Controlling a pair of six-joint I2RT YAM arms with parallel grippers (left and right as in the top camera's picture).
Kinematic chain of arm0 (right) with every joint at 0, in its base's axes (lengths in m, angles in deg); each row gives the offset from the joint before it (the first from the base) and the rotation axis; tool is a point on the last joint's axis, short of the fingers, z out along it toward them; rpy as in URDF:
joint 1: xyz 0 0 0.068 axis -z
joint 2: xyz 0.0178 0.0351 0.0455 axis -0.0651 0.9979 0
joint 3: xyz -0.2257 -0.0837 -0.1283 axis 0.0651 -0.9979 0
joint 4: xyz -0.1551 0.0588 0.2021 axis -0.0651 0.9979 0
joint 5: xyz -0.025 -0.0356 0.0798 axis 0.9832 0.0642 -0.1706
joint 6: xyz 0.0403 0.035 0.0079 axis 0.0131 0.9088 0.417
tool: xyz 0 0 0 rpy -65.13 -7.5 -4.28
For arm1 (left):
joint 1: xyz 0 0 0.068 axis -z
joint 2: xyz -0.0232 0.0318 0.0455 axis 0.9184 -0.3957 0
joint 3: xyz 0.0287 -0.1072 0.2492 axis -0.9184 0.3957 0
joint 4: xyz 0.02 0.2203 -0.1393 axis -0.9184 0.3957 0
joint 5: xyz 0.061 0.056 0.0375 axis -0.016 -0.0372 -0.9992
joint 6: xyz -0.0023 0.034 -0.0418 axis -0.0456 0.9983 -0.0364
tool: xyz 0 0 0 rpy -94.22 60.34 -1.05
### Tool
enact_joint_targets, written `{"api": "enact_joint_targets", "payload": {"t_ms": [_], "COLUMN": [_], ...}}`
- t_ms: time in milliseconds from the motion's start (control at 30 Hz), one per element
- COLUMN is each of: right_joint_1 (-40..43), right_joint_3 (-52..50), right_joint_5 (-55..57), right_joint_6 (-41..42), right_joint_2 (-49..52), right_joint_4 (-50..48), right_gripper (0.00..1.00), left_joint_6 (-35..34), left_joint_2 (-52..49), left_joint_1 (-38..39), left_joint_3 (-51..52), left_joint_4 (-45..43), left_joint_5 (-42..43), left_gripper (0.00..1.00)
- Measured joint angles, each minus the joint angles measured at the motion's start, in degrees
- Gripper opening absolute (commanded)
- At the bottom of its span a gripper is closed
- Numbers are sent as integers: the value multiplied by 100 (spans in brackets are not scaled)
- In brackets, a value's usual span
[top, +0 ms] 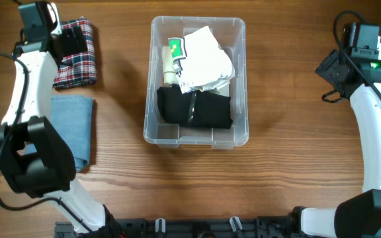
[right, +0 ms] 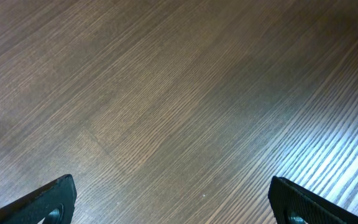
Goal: Pack container
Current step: 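Lower the left gripper onto the plaid garment's near edge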
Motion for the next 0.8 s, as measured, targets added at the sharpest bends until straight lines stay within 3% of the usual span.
{"api": "enact_joint_targets", "payload": {"t_ms": [400, 600, 800], "right_joint_1": [0, 0, 0], "right_joint_3": [0, 0, 0], "right_joint_5": [0, 0, 0], "right_joint_6": [0, 0, 0], "right_joint_2": [0, 0, 0], "right_joint_4": [-2, -4, -4], "right_gripper": [100, 100, 100], "left_joint_6": [-710, -1099, -1233], "left_joint_2": [-46, -50, -129], "left_joint_1": [949, 1084, 1095], "left_joint_3": [0, 2, 2], "left_joint_4": [-238, -166, -160], "left_joint_5": [-960, -1958, -2295], "left_gripper": [100, 99, 99]}}
